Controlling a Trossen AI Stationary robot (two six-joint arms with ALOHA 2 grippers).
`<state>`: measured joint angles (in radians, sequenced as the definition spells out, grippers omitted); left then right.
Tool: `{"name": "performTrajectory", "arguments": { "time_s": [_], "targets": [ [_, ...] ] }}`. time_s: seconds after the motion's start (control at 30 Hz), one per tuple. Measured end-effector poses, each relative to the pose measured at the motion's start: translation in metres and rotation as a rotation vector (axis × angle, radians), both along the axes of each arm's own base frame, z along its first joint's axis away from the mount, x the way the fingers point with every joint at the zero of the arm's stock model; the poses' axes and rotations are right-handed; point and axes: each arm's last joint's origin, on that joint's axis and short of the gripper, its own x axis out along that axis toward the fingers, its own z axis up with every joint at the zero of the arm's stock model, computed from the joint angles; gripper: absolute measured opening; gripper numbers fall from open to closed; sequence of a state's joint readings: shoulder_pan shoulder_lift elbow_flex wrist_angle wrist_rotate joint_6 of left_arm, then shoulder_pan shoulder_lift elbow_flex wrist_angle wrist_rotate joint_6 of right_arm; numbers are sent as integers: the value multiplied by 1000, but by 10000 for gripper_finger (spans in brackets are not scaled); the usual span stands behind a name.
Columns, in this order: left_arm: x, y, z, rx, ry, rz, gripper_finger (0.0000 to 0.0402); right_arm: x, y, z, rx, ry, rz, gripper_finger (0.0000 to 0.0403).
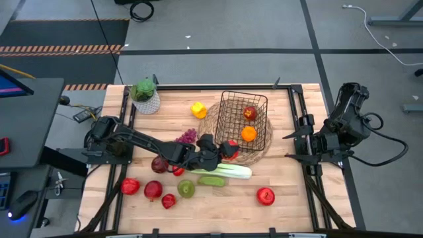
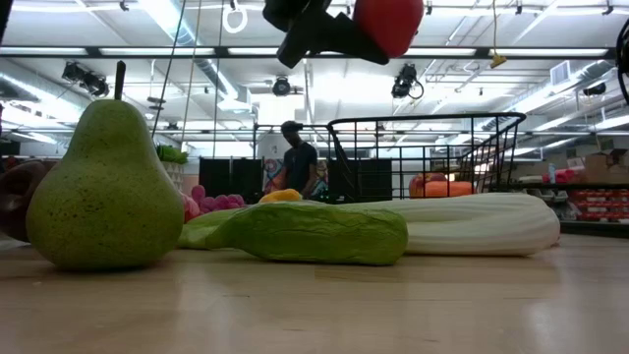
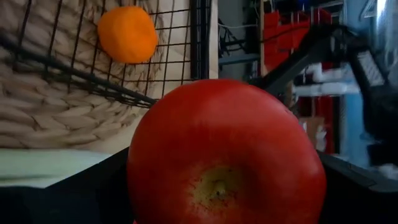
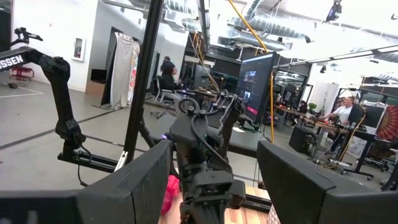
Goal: Build produce basket
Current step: Put the apple into the wire basket
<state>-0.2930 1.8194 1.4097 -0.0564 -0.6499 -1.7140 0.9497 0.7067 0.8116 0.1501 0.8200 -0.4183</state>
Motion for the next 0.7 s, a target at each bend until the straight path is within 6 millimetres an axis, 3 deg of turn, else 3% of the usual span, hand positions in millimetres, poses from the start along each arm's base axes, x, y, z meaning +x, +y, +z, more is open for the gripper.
{"name": "performTrajectory", "arguments": {
  "time_s": [0.2, 0.5, 0.7],
  "targets": [
    [0, 0, 0, 298, 131, -124, 348, 0, 0, 0, 0, 0, 0, 247],
    [1, 3, 0, 1008, 445, -416, 348, 0, 0, 0, -1, 1, 0, 247],
    [1, 4, 0, 1249, 555, -514, 348, 0, 0, 0, -1, 1, 0, 247]
  ]
}}
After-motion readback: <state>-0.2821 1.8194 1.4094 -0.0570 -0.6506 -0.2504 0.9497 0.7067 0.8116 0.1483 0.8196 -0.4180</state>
